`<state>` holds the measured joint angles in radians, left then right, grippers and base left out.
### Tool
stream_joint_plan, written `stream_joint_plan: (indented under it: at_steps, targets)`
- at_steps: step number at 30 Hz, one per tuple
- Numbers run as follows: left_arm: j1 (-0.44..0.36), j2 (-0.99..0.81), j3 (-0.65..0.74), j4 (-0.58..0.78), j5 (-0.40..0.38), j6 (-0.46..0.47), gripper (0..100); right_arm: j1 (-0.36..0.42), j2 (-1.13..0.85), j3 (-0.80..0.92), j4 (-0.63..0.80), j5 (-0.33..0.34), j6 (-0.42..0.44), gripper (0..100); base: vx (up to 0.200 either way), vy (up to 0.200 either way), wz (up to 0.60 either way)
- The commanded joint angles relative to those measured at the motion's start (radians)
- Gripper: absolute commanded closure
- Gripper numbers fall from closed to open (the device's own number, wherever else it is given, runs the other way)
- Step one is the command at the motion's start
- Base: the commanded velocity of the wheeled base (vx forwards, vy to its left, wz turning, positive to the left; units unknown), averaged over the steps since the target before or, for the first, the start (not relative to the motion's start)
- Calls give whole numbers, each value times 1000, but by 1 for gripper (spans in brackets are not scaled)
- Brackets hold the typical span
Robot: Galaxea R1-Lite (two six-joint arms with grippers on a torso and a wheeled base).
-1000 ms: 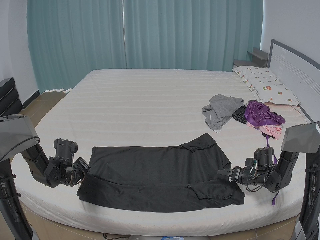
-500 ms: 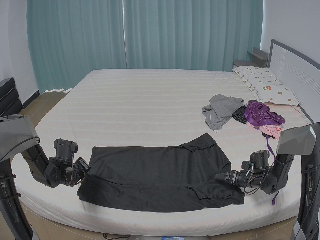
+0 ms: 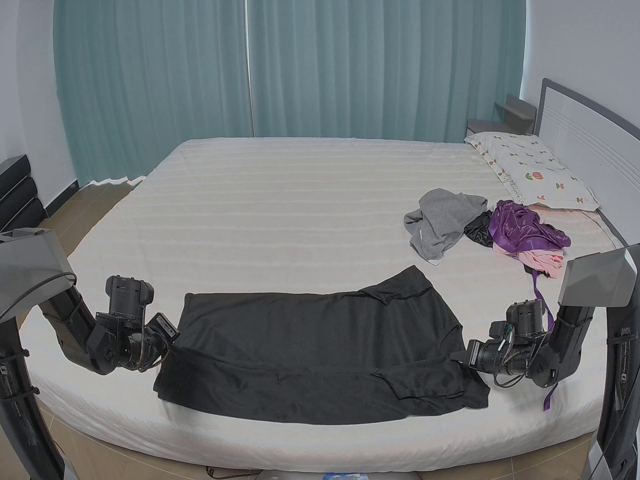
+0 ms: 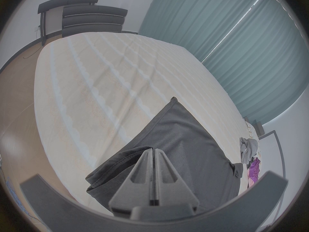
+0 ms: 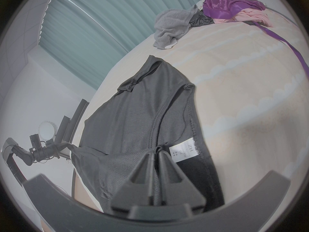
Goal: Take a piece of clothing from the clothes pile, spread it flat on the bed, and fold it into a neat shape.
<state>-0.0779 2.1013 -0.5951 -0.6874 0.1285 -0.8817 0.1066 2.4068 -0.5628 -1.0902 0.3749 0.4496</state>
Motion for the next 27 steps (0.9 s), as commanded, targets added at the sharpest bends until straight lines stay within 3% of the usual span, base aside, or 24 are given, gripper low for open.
stream_joint_plan:
  at_steps: [1,11,16,27]
  targets:
    - [3,-18,1,9,0,0,100,-15,-32,14,-4,1,3,100,0,0,0]
    - [17,-76,41,60,-4,3,100,-41,-196,190,-69,19,17,100,0,0,0]
    - [44,-135,92,62,-50,4,100,-41,-259,261,-106,24,18,100,0,0,0]
    - [109,-228,163,88,-76,93,100,-31,-402,362,-99,25,18,100,0,0,0]
